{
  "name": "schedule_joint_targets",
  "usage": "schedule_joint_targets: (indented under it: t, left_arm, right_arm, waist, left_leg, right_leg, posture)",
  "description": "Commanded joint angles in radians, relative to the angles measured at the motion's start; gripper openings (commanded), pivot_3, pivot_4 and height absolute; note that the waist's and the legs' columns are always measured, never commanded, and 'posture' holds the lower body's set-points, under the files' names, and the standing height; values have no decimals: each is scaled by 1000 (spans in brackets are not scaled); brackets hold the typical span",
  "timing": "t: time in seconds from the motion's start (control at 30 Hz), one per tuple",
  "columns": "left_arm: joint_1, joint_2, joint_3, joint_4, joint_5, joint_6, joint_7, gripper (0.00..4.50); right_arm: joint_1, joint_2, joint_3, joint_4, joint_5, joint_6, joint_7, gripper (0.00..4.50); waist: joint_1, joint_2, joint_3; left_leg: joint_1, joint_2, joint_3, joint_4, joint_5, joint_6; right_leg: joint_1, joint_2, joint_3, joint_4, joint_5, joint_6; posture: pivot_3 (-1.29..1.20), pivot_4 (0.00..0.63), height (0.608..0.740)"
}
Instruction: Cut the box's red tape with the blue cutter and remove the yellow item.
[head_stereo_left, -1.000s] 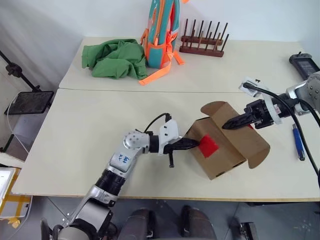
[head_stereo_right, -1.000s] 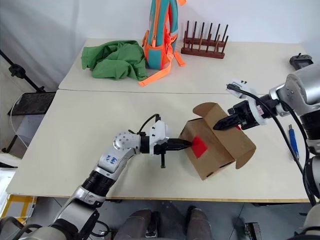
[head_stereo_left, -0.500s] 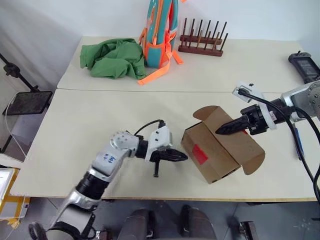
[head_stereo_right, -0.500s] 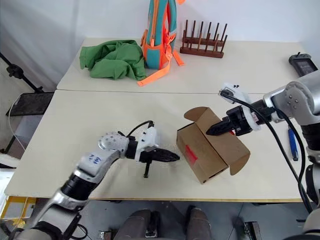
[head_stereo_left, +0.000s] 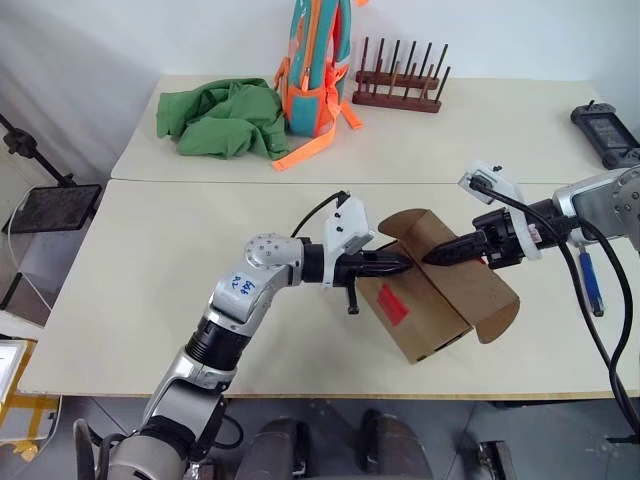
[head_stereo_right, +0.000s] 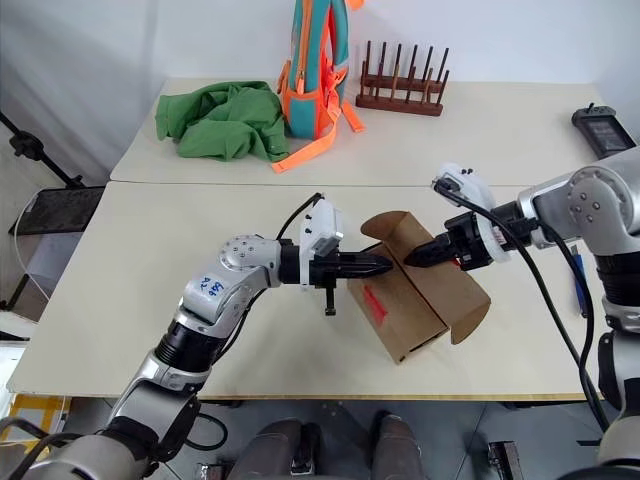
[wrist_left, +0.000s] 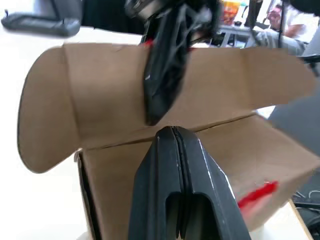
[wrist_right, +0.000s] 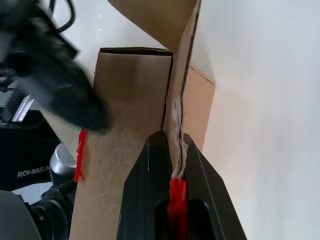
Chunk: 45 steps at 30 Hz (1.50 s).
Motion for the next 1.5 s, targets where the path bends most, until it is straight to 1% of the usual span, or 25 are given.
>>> schedule_joint_targets:
  t: [0.03,0.13,0.23,0.37,0.47,0.53,0.63,0.73,0.87,0.93,1.03,1.07,1.13,1.17,1.2,1.27,1.3,1.33,1.37,1.4,1.43,1.47,1.5]
  left_arm:
    - [-20,27,-53,-4,50,-21,-20,0]
    - [-21,72,-109,-1,104,-26,-42,0]
    - [1,131,-141,-47,82,2,-116,0]
    - [44,237,-154,-87,86,-4,-196,0]
    - [68,246,-120,-63,77,-9,-182,0]
    - [85,253,-103,-61,65,-17,-195,0]
    - [94,246,-84,-66,54,-3,-188,0]
    - [91,236,-77,-64,54,8,-178,0]
    - [93,235,-76,-71,53,38,-175,0]
    - [98,237,-66,-70,61,48,-153,0]
    - [97,222,-28,-62,45,102,-105,0]
    - [94,220,-19,-60,37,123,-98,0]
    - [82,223,-4,-44,46,130,-79,369]
    - [75,225,4,-30,53,128,-67,556]
    - [70,229,9,-15,58,119,-64,854]
    - [65,237,23,21,67,88,-58,1464]
    - [63,244,30,37,68,73,-63,1717]
    - [62,252,36,49,70,54,-70,2062]
    - [63,260,53,63,62,40,-77,2456]
    - [65,274,68,75,54,22,-94,2647]
    - [68,286,83,86,48,2,-106,2960]
    - [73,297,97,92,41,-7,-115,3274]
    - [88,319,112,89,34,-20,-134,3588]
  right_arm:
    - [10,5,-24,-18,26,4,-15,16]
    - [14,-3,-37,-19,31,4,-18,16]
    - [4,-54,-44,-6,21,0,37,16]
    - [-20,-151,11,58,-44,-78,127,16]
    - [-14,-197,45,101,-101,-140,182,16]
    - [-7,-205,46,131,-123,-154,199,16]
    - [30,-184,24,126,-135,-161,198,16]
    - [74,-161,-5,99,-141,-163,182,16]
    - [139,-104,-83,85,-149,-165,119,16]
    - [186,-83,-112,58,-163,-191,84,16]
    - [234,-30,-192,29,-173,-199,16,16]
    - [250,-29,-202,15,-171,-201,14,218]
    - [303,-27,-217,-5,-197,-266,3,652]
    - [328,-16,-238,-3,-214,-312,-14,968]
    - [343,-8,-255,2,-221,-335,-23,1391]
    - [383,-10,-289,-7,-229,-422,2,2036]
    - [408,-11,-323,-11,-228,-480,22,2309]
    - [436,-28,-349,-20,-218,-520,61,2683]
    - [450,-15,-423,-22,-194,-558,64,3132]
    - [462,-12,-480,-26,-174,-568,65,3343]
    - [482,-14,-528,-38,-163,-601,78,3690]
    - [512,-21,-565,-49,-171,-657,98,4040]
    - [575,-41,-602,-70,-200,-760,160,4366]
  waist:
    - [1,0,0]
    - [1,0,0]
    - [0,1,-1]
    - [3,1,-1]
    - [4,1,-1]
    - [4,1,-1]
    - [5,1,-1]
    - [4,1,-1]
    - [2,1,-1]
    - [3,1,-1]
    - [3,1,-1]
    - [3,1,-1]
    - [4,1,-1]
    - [4,1,-1]
    - [3,1,-1]
    - [4,1,-1]
    - [4,1,-1]
    - [4,1,-1]
    - [4,1,-1]
    - [5,1,-1]
    - [4,1,-1]
    - [3,1,-1]
    - [5,1,-1]
  left_leg:
    - [0,0,0,0,0,0]
    - [1,0,0,1,0,0]
    - [1,0,0,1,0,0]
    - [1,0,-1,0,-1,-1]
    - [2,-2,0,1,-1,-1]
    - [2,-3,0,1,-1,-1]
    - [2,-4,-1,1,-2,-3]
    - [1,-4,-1,1,-1,-1]
    - [0,-4,-1,0,0,0]
    - [0,-4,-1,0,0,0]
    - [0,-4,0,1,1,1]
    - [0,-4,0,1,1,1]
    - [0,-4,0,1,1,1]
    - [0,-4,-1,1,2,1]
    - [0,-4,0,1,2,1]
    - [0,-4,0,1,2,1]
    - [0,-4,0,1,2,1]
    - [0,-4,0,1,2,1]
    - [0,-4,1,0,2,1]
    - [0,-4,1,0,2,2]
    - [0,-4,1,0,2,2]
    - [0,-4,1,0,2,2]
    - [0,-4,1,0,2,2]
  right_leg:
    - [0,0,0,0,0,0]
    - [1,0,1,0,0,0]
    - [1,-1,1,0,0,0]
    - [1,-1,1,-1,0,0]
    - [2,-3,1,-1,0,0]
    - [2,-4,3,-1,1,2]
    - [2,-5,4,-1,2,2]
    - [2,-5,3,-1,2,2]
    - [0,-5,2,-1,2,2]
    - [0,-4,2,-1,2,2]
    - [1,-4,2,0,2,2]
    - [1,-4,2,0,2,2]
    - [1,-4,2,1,2,2]
    - [1,-4,2,1,2,2]
    - [1,-3,2,1,2,2]
    - [1,-3,3,1,2,2]
    - [1,-3,2,1,2,2]
    - [1,-3,2,1,2,2]
    - [1,-2,2,1,2,2]
    - [1,-2,2,1,2,2]
    - [0,-2,2,1,2,2]
    - [0,-2,2,1,2,2]
    - [0,-2,2,1,2,2]
  posture:
    - [0,150,740]
    - [0,150,740]
    - [0,150,740]
    - [0,150,740]
    - [0,150,740]
    - [0,150,740]
    - [0,150,740]
    - [0,150,740]
    - [0,150,740]
    - [0,150,740]
    - [0,150,740]
    - [0,150,740]
    - [0,150,740]
    - [0,150,740]
    - [0,150,740]
    - [0,150,740]
    - [0,150,740]
    - [0,150,740]
    - [0,150,740]
    - [0,150,740]
    - [0,150,740]
    - [0,150,740]
    - [0,150,740]
